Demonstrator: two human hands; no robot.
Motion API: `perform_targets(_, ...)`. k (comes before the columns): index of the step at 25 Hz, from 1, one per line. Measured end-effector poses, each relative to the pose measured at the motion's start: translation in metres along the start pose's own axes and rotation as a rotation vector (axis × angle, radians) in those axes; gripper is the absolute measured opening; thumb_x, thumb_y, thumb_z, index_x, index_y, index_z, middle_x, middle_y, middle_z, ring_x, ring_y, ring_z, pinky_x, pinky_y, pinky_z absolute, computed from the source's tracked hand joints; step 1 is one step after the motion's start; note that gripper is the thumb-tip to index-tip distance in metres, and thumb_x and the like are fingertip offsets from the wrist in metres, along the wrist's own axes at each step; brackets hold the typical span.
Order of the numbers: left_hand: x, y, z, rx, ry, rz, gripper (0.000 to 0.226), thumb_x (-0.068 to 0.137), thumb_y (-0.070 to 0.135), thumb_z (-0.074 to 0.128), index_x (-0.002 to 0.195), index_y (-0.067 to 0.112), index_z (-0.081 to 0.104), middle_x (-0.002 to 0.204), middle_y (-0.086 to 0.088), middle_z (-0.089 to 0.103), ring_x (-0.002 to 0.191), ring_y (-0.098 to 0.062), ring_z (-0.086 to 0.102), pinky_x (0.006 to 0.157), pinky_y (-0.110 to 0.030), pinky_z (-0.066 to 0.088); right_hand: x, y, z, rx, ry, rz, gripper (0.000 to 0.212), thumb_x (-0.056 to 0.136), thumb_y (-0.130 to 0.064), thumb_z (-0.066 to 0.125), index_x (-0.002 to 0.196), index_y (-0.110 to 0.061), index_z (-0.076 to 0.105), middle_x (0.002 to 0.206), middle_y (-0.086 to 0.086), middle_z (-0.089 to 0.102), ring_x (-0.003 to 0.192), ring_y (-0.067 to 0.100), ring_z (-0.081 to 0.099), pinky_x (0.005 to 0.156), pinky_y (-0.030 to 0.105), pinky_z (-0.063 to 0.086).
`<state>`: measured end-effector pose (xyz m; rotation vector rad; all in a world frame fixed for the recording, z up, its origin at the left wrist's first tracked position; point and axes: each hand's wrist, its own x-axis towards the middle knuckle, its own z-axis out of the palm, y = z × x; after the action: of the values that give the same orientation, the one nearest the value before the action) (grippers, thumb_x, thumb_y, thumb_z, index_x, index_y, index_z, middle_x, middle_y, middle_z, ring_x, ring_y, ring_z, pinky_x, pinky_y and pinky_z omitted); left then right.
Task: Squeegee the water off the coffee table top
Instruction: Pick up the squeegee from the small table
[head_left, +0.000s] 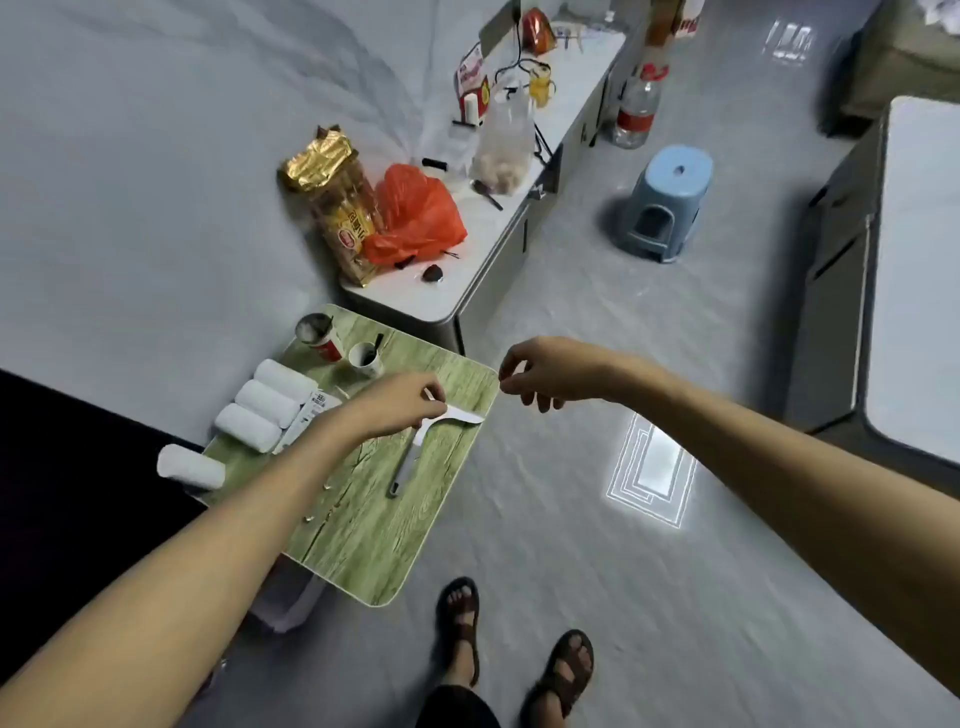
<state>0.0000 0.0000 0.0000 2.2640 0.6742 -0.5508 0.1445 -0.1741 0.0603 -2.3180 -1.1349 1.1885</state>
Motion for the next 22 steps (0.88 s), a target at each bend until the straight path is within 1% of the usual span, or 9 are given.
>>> perform_targets(3,0.070,-0.069,0.031,-0.129,0.013,-0.105,0.012,0.088,0.023,0.062,0.096,0.015,0.066,0.095,-0.004,0.070,0.070,-0.016,0.067,0.057,-0.026,0.047,0.075,0.019,0.026,0.042,-0.023,0.047,0.024,0.092,-0.024,0.055,0.113,-0.014,0.062,0.087,0.006,0.071,0.061,0.016,0.062,0.052,0.022,0.047)
perform_targets(4,0.096,-0.096,0.046,-0.130,0.007,-0.152,0.012,0.089,0.021,0.062,0.097,0.013,0.065,0.097,-0.008,0.070,0.072,-0.018,0.065,0.059,-0.026,0.046,0.100,0.029,0.040,0.061,-0.052,0.078,0.023,0.091,-0.024,0.055,0.112,-0.015,0.063,0.086,0.005,0.071,0.061,0.016,0.062,0.052,0.022,0.048)
perform_targets(6,0.154,-0.143,0.075,-0.107,0.020,-0.222,0.017,0.089,0.019,0.063,0.103,0.010,0.064,0.105,-0.012,0.070,0.086,-0.025,0.065,0.074,-0.032,0.049,0.151,0.051,0.067,0.102,-0.065,0.111,0.021,0.092,-0.026,0.056,0.109,-0.017,0.063,0.083,0.002,0.070,0.061,0.015,0.063,0.050,0.021,0.047)
perform_targets(8,0.195,-0.175,0.098,-0.068,0.045,-0.274,0.023,0.088,0.020,0.064,0.109,0.010,0.061,0.110,-0.012,0.069,0.093,-0.028,0.063,0.082,-0.035,0.048,0.189,0.070,0.088,0.110,-0.070,0.133,0.019,0.092,-0.026,0.055,0.107,-0.016,0.063,0.084,0.002,0.069,0.063,0.016,0.064,0.050,0.023,0.046)
perform_targets(12,0.259,-0.231,0.149,-0.041,0.005,-0.356,0.040,0.090,0.027,0.064,0.124,0.006,0.054,0.119,-0.014,0.066,0.101,-0.030,0.063,0.085,-0.034,0.047,0.249,0.107,0.131,0.096,-0.094,0.177,0.021,0.092,-0.024,0.055,0.107,-0.012,0.064,0.099,0.010,0.068,0.075,0.023,0.059,0.069,0.033,0.049)
perform_targets(15,0.280,-0.251,0.171,0.013,-0.019,-0.374,0.035,0.092,0.031,0.062,0.117,0.007,0.058,0.112,-0.013,0.068,0.097,-0.030,0.065,0.086,-0.037,0.052,0.264,0.124,0.146,0.129,-0.125,0.203,0.022,0.093,-0.024,0.054,0.108,-0.012,0.064,0.103,0.011,0.067,0.079,0.024,0.058,0.076,0.037,0.051)
perform_targets(18,0.290,-0.251,0.172,0.073,-0.059,-0.407,0.024,0.094,0.027,0.059,0.107,0.007,0.061,0.097,-0.009,0.069,0.079,-0.026,0.065,0.069,-0.032,0.050,0.262,0.137,0.145,0.165,-0.118,0.234,0.023,0.093,-0.024,0.053,0.107,-0.009,0.063,0.101,0.010,0.066,0.077,0.022,0.055,0.074,0.035,0.048)
perform_targets(20,0.297,-0.238,0.162,0.100,-0.110,-0.406,0.016,0.094,0.023,0.059,0.095,0.008,0.063,0.090,-0.010,0.070,0.075,-0.026,0.064,0.070,-0.033,0.051,0.257,0.144,0.134,0.182,-0.099,0.252,0.021,0.093,-0.024,0.054,0.105,-0.010,0.063,0.096,0.007,0.065,0.075,0.019,0.053,0.068,0.031,0.045)
perform_targets(22,0.299,-0.214,0.146,0.074,-0.170,-0.345,0.017,0.093,0.021,0.061,0.080,0.010,0.060,0.077,-0.010,0.066,0.064,-0.023,0.059,0.065,-0.032,0.047,0.246,0.149,0.117,0.202,-0.063,0.275,0.016,0.093,-0.024,0.054,0.102,-0.015,0.063,0.091,0.003,0.062,0.073,0.018,0.053,0.067,0.028,0.042)
